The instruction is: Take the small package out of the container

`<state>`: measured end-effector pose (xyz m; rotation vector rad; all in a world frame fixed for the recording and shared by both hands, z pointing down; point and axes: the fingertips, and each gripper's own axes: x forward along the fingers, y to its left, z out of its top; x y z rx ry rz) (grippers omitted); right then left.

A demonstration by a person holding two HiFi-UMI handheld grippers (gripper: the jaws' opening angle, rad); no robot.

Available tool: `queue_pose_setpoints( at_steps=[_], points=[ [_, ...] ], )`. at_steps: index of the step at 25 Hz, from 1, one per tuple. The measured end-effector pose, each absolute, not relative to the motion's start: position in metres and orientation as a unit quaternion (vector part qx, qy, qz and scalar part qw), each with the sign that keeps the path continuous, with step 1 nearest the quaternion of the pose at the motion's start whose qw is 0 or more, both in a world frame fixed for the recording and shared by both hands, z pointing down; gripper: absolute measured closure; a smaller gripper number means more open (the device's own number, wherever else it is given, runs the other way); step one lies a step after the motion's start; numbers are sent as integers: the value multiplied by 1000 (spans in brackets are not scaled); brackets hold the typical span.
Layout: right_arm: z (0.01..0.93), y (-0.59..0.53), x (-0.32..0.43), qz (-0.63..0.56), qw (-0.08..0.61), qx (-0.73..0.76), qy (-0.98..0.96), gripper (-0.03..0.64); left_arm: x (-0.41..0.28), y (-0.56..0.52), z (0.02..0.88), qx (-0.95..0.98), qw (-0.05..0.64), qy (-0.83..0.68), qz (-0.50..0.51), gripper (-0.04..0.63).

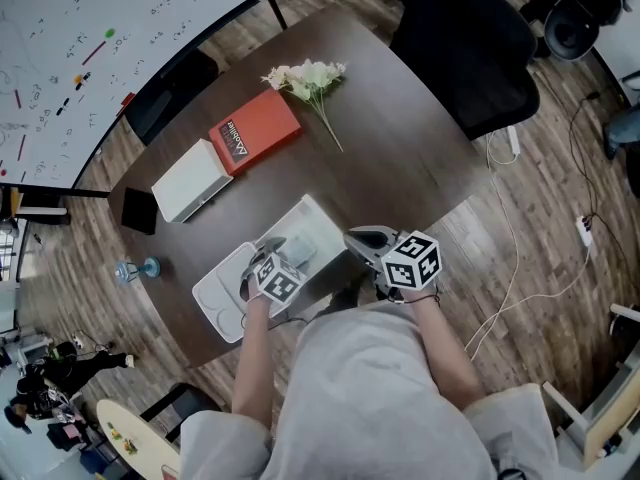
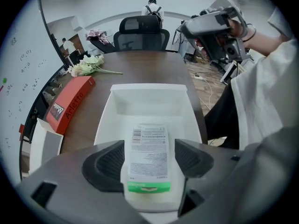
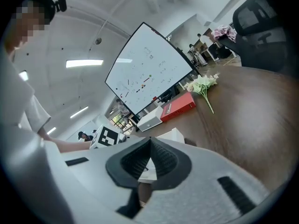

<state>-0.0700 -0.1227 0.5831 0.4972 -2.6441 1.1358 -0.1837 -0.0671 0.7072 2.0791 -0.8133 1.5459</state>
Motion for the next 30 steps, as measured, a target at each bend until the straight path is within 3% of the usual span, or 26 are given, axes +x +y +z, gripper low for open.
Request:
queue_pose_setpoints(
  at_steps=[30],
  points=[
    [595, -152, -68, 400, 124, 137, -898, 614, -165, -82, 748, 718, 252, -237, 604, 262]
  ],
)
